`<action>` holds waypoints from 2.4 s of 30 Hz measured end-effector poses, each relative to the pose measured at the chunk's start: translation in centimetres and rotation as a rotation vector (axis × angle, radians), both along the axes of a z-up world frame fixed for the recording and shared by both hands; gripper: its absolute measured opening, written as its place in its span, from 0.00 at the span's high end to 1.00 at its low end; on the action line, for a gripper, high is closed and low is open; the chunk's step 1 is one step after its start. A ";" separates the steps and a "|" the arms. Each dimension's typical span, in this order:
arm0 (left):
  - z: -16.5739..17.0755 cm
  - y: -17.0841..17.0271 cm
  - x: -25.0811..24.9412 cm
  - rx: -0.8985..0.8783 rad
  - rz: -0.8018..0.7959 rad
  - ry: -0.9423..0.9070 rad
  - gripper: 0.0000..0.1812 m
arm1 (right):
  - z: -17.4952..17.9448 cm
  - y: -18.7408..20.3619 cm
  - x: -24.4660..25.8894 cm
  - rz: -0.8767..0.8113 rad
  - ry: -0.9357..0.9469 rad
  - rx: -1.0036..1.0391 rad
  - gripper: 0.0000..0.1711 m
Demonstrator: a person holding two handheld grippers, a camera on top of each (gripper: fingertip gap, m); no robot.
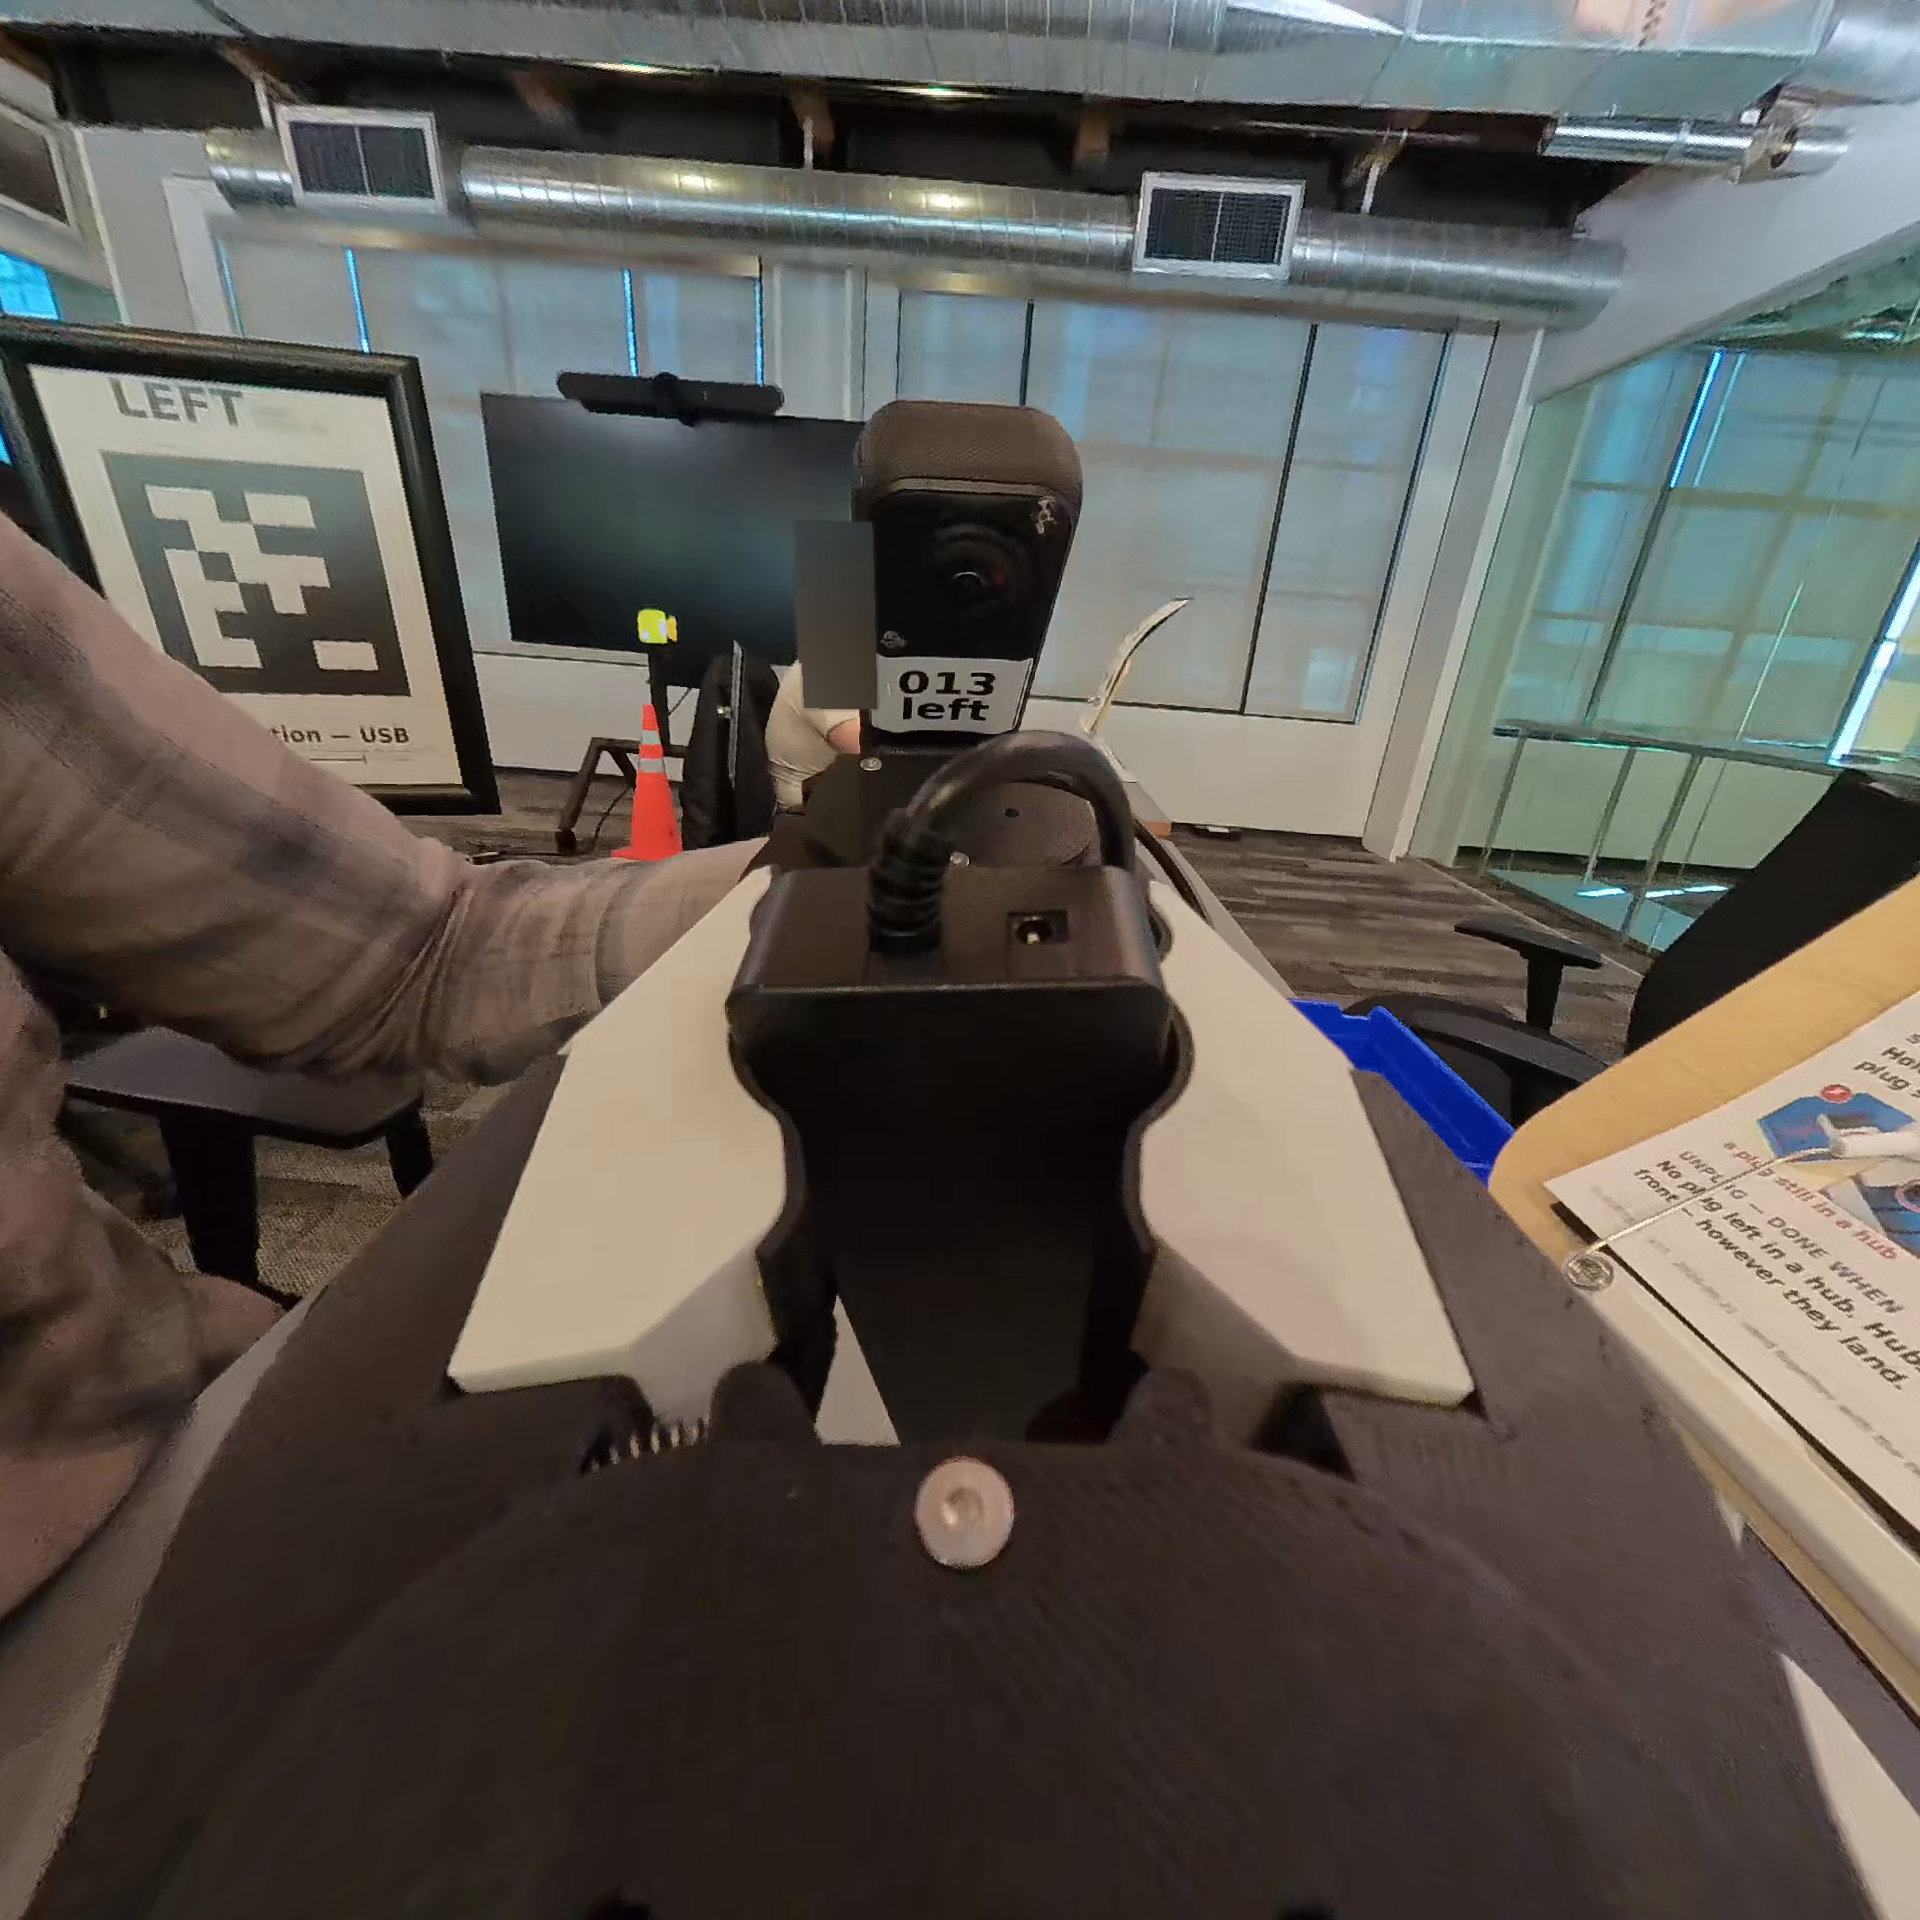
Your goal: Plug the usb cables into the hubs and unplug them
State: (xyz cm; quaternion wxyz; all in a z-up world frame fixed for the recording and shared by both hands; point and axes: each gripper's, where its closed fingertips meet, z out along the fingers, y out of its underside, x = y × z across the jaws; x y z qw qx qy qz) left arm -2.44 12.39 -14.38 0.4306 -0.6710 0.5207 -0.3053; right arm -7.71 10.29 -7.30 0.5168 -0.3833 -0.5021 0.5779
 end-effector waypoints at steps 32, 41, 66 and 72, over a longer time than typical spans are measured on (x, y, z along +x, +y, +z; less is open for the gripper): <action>-2.2 1.2 2.6 0.246 0.242 0.081 0.67 | 0.3 0.1 0.4 -0.079 -0.068 0.065 0.62; -1.3 0.5 2.6 0.246 0.245 0.065 0.66 | 1.5 0.1 1.4 -0.049 -0.018 0.017 0.63; -3.7 -2.3 -1.7 0.179 0.322 -0.082 0.43 | 3.0 -2.1 0.7 0.216 0.165 -0.162 0.63; -5.7 -2.8 0.4 0.107 0.192 -0.120 0.57 | 2.4 -3.4 -0.5 0.263 0.140 -0.149 0.63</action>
